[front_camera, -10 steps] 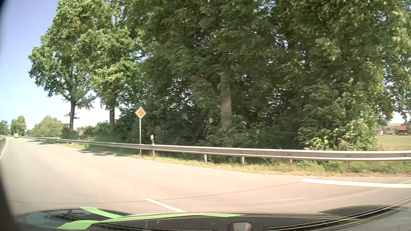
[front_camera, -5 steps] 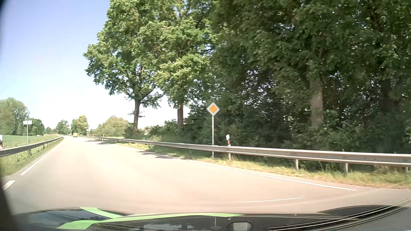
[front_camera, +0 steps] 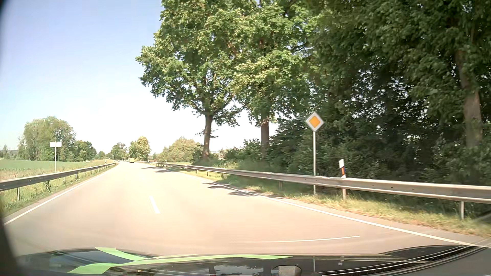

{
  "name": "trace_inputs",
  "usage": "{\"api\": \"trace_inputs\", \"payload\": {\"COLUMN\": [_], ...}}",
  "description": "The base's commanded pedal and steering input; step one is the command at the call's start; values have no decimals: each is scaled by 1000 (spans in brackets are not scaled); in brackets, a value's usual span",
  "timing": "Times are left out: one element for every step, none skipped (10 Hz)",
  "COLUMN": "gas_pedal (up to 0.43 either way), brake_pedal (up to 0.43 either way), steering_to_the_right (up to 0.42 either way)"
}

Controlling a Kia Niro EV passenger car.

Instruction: Follow the waypoints while adhering to traffic rules and regulations

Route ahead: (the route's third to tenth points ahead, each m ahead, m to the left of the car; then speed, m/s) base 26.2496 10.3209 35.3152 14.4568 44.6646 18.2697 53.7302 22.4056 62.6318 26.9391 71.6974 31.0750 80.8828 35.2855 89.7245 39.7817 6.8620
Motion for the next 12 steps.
{"api": "trace_inputs", "payload": {"gas_pedal": [500, 500, 500, 500, 500, 500, 500, 500, 500, 500, 500, 500], "brake_pedal": [0, 0, 0, 0, 0, 0, 0, 0, 0, 0, 0, 0], "steering_to_the_right": [-217, -196, -159, -134, -126, -125, -123, -112, -86, -67, -59, -57]}}
